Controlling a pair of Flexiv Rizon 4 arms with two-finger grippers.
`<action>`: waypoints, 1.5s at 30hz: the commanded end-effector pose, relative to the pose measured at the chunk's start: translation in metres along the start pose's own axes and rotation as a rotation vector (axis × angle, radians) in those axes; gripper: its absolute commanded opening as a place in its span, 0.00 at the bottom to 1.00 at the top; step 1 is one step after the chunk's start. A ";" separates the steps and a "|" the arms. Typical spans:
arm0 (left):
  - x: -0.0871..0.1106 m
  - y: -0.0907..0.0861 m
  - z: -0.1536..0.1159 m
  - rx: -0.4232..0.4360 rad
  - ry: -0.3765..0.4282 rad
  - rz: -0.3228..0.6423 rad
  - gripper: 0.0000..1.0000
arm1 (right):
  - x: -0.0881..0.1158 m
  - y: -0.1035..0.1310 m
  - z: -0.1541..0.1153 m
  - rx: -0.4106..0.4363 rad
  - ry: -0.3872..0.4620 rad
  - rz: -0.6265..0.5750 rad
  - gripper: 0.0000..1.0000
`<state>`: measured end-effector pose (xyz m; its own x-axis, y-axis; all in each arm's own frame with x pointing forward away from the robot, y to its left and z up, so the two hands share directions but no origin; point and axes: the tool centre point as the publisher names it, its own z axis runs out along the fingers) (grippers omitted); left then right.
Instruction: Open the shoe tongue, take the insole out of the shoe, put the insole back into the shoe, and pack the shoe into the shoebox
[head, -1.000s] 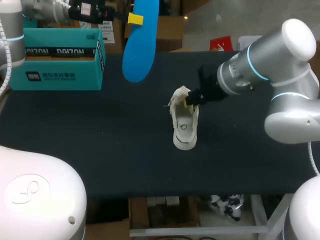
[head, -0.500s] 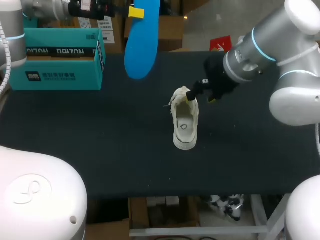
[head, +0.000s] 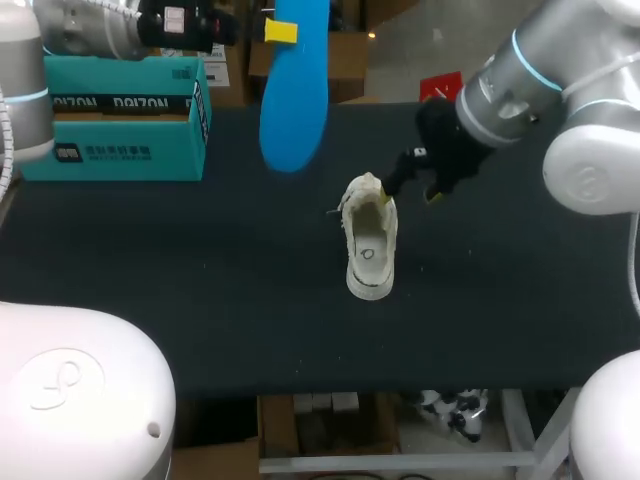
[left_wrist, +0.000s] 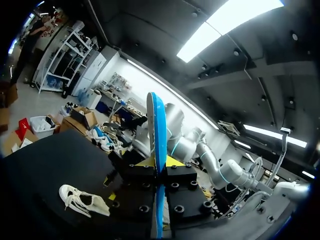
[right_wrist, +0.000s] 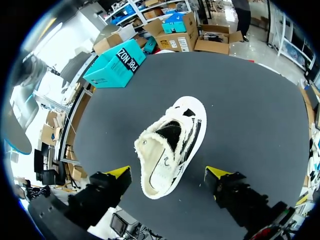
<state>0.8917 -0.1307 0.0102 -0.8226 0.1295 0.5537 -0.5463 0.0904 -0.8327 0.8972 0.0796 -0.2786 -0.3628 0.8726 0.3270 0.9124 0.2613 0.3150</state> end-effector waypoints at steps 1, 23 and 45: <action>0.012 0.015 0.001 0.075 -0.084 0.003 0.00 | 0.000 0.002 -0.001 0.033 0.001 -0.001 1.00; 0.013 0.037 0.001 0.031 -0.107 0.027 0.00 | 0.000 0.002 -0.001 0.033 0.001 -0.001 1.00; -0.050 0.111 -0.045 -0.252 0.041 0.164 0.00 | 0.036 -0.014 -0.006 0.082 0.281 0.283 1.00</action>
<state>0.8721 -0.0834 -0.1063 -0.9197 0.0704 0.3862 -0.3496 0.3006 -0.8874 0.8769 0.1088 -0.2730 -0.2100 0.8098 0.5478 0.9734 0.1208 0.1946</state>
